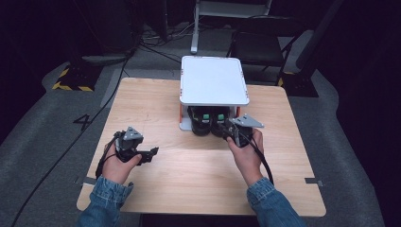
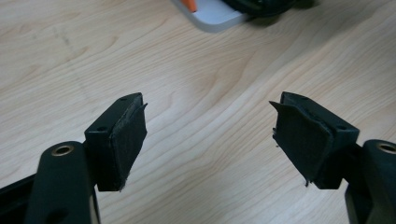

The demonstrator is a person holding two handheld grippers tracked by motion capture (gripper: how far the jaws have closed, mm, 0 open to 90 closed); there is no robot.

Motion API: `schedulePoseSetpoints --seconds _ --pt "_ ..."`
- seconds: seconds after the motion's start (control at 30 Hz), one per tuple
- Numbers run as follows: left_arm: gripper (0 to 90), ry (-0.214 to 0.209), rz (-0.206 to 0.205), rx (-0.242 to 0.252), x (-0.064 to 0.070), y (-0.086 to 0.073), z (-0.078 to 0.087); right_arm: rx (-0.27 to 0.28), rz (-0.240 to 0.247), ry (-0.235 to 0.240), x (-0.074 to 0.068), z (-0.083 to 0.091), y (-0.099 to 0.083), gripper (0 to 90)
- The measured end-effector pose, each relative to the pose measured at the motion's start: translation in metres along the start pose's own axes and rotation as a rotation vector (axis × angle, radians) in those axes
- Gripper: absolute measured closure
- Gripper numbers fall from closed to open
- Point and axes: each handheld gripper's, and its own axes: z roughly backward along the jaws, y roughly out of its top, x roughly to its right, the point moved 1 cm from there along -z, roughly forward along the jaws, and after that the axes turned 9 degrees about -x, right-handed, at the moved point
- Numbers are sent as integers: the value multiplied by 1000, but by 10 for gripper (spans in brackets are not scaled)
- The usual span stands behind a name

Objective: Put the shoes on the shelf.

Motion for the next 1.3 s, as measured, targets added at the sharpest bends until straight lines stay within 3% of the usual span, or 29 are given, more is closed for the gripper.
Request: schedulePoseSetpoints --seconds 0.13,0.17,0.27,0.33,0.4,0.43,0.5,0.6,0.73,0.83,1.0,1.1,1.2,1.3 --pt "268 -41 -28 18 13 6 -8 -32 19 30 1 8 -12 835" --pt "276 -60 -42 25 19 9 -12 -36 7 56 3 13 -19 868" --pt "286 -105 -59 33 30 16 -23 -27 2 69 6 15 -23 868" --pt "331 -108 -86 34 34 21 -29 -27 -6 70 9 15 -27 870" --pt "460 -118 -109 49 38 26 -35 -30 -11 83 11 13 -31 889" --pt "460 -122 -129 53 39 30 -39 -38 -20 87 13 11 -33 900" --pt "616 -135 -148 58 41 35 -44 -47 -44 121 16 6 -37 900" --pt "807 -182 -143 61 40 46 -59 -62 -60 131 19 -4 -42 900" --pt "897 -196 -127 73 42 56 -71 -82 -51 132 20 -17 -43 900" --pt "899 -236 -109 67 48 63 -88 -89 -47 135 20 -23 -43 900" --pt "900 -233 -141 34 58 77 -112 -82 -64 149 23 -41 -41 900" --pt "899 -231 -132 28 57 83 -123 -89 -54 138 24 -47 -40 900" --pt "899 -200 -154 20 53 91 -134 -88 -65 137 28 -54 -38 900" --pt "898 -241 -132 5 46 99 -139 -80 -46 102 29 -57 -37 900"
